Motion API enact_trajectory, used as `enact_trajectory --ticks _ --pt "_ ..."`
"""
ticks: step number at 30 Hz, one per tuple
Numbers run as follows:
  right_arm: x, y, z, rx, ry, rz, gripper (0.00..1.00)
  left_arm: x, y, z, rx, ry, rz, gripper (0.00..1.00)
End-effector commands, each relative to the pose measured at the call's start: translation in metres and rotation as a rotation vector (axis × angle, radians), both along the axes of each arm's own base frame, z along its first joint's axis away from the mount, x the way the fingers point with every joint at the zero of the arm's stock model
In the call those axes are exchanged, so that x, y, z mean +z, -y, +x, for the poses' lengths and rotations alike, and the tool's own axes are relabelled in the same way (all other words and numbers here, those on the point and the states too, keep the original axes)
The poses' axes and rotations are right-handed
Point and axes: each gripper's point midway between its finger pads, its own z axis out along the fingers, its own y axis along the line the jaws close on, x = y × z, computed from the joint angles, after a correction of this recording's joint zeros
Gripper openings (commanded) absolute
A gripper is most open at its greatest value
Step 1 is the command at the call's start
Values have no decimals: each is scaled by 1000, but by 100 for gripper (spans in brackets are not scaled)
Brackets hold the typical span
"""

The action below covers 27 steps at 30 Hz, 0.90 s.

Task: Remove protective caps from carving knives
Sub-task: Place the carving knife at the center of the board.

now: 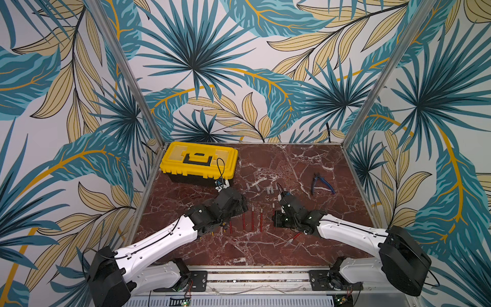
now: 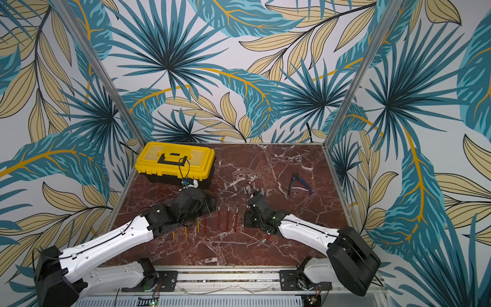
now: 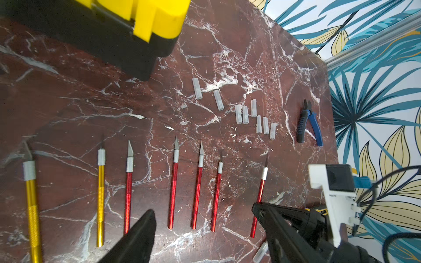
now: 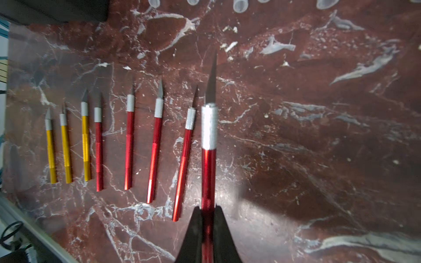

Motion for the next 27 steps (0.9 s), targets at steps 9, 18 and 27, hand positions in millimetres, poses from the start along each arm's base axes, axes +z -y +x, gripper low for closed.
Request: enact_trajectory --ticks 9,18,27 --pt "-37 -7 0 19 -68 -82 6 -9 -11 0 41 -7 23 78" --pt "-39 -9 5 13 -69 -97 28 -11 -12 1 40 -11 28 78" --pt "-41 -7 4 5 -78 -103 29 -13 -13 0 43 -15 29 79"
